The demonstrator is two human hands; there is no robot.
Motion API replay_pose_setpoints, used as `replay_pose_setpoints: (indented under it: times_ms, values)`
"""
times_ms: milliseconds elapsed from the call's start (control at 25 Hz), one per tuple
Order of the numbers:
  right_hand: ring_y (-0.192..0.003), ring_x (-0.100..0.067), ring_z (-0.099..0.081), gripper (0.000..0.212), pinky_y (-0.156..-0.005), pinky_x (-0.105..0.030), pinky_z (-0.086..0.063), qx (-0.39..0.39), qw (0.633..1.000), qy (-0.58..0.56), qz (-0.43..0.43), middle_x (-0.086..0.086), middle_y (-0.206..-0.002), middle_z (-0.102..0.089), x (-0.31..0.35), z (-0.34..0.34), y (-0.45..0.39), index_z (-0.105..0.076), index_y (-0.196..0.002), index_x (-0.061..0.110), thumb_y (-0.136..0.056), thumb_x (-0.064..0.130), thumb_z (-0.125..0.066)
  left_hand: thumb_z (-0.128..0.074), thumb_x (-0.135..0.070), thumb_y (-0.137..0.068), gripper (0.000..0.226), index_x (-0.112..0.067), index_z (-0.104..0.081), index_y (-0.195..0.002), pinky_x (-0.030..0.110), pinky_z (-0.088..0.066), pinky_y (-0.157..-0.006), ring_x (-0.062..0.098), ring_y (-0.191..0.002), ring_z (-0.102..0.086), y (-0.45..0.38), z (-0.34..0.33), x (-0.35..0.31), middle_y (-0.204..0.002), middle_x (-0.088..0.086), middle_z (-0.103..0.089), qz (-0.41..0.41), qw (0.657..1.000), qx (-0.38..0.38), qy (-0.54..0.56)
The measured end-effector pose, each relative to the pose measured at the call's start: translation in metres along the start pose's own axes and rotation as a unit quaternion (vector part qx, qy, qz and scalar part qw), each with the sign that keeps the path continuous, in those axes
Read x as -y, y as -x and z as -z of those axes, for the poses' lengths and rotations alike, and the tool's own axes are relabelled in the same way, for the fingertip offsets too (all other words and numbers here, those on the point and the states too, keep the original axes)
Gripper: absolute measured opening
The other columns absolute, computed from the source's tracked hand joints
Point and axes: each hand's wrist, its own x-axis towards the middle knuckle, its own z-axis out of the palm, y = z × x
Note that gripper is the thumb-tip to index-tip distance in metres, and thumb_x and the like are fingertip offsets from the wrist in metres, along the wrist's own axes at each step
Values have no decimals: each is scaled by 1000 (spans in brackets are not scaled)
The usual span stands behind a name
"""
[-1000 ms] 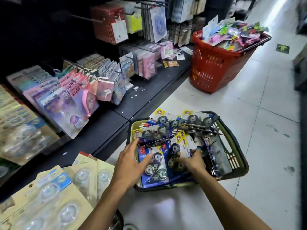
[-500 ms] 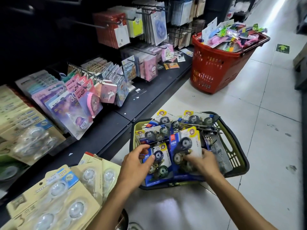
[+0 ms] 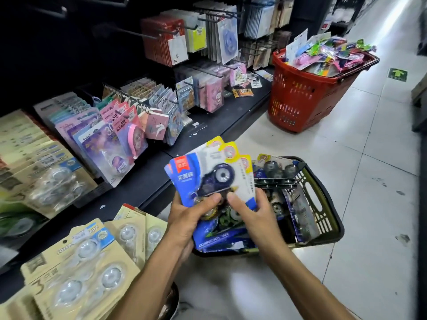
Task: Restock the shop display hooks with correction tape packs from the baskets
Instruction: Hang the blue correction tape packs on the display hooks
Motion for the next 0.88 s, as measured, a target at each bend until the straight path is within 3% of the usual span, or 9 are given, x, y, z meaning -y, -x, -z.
replay_pose_setpoints:
  times_ms: [80,200,320,480,640,760,880]
  values:
    - [-101,-3,-67,53,-94,-35,-52,31,997,69,-8,19,-107,-72,-3,-18,-9,-66,-115,30,-82,71,-59,-83,0,-63,66,-1,-62,-126,48,-63,-74,35,-91,-74,1,17,1,-111,22,-74,10,999,-50,7]
    - [-119,-12,-57,65,-107,-38,-42,108,980,106,-126,9,-130,-63,-40,-17,-39,-59,-137,23,-97,68,-34,-88,-2,-62,63,-10,-66,-121,56,-61,-77,36,-92,-75,-1,45,-9,-110,18,-76,-10,990,-140,9]
    - [-116,-23,-57,58,-103,-43,-47,47,949,204,-236,-9,-139,-57,-101,2,-74,-49,-141,9,-98,48,-57,-80,2,-78,48,-12,-65,-121,40,-62,-62,23,-80,-77,-9,70,-23,-105,10,-78,-35,981,-189,21]
    - [-122,-32,-58,67,-97,-38,-50,27,925,175,-336,-15,-136,-57,-147,-2,-95,-45,-138,-1,-84,18,-80,-83,-2,-77,64,-8,-55,-135,45,-63,-71,28,-94,-76,-16,84,-27,-115,13,-75,-52,975,-216,6]
    - [-100,-28,-68,42,-86,-38,-58,1,934,149,-324,-12,-111,-69,-154,-11,-97,-61,-113,-1,-78,8,-83,-84,-1,-76,61,-13,-58,-129,57,-61,-79,32,-96,-75,-20,90,-22,-112,11,-76,-35,971,-234,20]
    - [-77,-24,-71,25,-56,-29,-58,-3,950,133,-282,-15,-98,-73,-113,9,-76,-67,-104,-1,-82,3,-78,-85,0,-75,55,-22,-60,-119,40,-64,-65,20,-81,-77,-18,87,-19,-104,2,-77,-41,971,-237,-2]
    - [-64,-18,-72,13,-53,-23,-56,-70,978,70,-183,-15,-87,-77,-52,48,-29,-71,-98,3,-85,0,-72,-86,-1,-74,52,-24,-58,-112,30,-60,-56,14,-74,-76,-14,80,-16,-100,-1,-76,-44,974,-222,-25]
